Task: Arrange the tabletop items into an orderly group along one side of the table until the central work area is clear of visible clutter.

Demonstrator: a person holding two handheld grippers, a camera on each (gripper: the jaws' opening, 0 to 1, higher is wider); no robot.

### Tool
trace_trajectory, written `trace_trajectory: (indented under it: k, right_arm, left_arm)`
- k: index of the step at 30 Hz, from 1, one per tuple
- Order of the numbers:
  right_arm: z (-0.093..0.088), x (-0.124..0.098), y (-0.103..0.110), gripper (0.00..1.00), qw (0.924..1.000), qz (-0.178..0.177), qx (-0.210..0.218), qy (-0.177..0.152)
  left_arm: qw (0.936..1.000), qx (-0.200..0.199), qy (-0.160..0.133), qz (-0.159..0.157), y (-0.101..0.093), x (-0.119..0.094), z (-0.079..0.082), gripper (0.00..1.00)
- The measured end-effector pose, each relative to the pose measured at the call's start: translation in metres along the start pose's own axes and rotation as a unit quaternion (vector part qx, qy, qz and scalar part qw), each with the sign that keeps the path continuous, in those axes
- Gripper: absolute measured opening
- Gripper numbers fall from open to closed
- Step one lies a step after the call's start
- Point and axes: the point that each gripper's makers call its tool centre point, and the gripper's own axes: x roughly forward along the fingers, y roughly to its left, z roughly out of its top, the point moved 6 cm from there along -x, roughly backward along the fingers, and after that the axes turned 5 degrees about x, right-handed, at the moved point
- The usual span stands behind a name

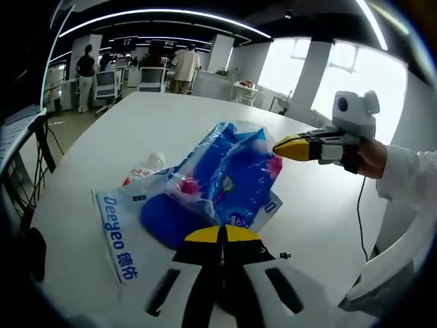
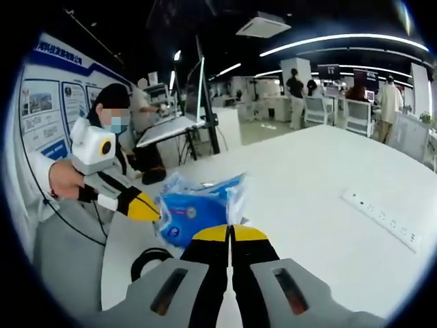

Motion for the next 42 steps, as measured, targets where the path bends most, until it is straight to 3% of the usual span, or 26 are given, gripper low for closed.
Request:
trace_trajectory:
  k: [7,20,31,42]
  right_arm:
    - [0.004,-0.004,0.002,0.00,0.9999,0.007,0.011,-0.011]
    - [0.016,-0.025,-0.003,0.00,0.9989,-0.014,0.020,-0.041]
    - [0.022,-0.063,-0.016,0.00,0.9945,-0.059,0.035,-0.080]
    - [0.015,-0.116,-0.033,0.00,0.9851,-0.124,0.050,-0.109]
  left_arm:
    - [1.0000,-0.003,-0.007,0.000,-0.001,-0.002,0.004,0.00]
    - [0.9995,0.014,-0.025,-0.015,-0.007,-0.001,0.031,0.00]
    - [0.9968,0.051,-0.032,-0.052,-0.027,0.013,0.062,0.00]
    - [0.9888,0.095,-0.042,-0.107,-0.060,0.039,0.101,0.00]
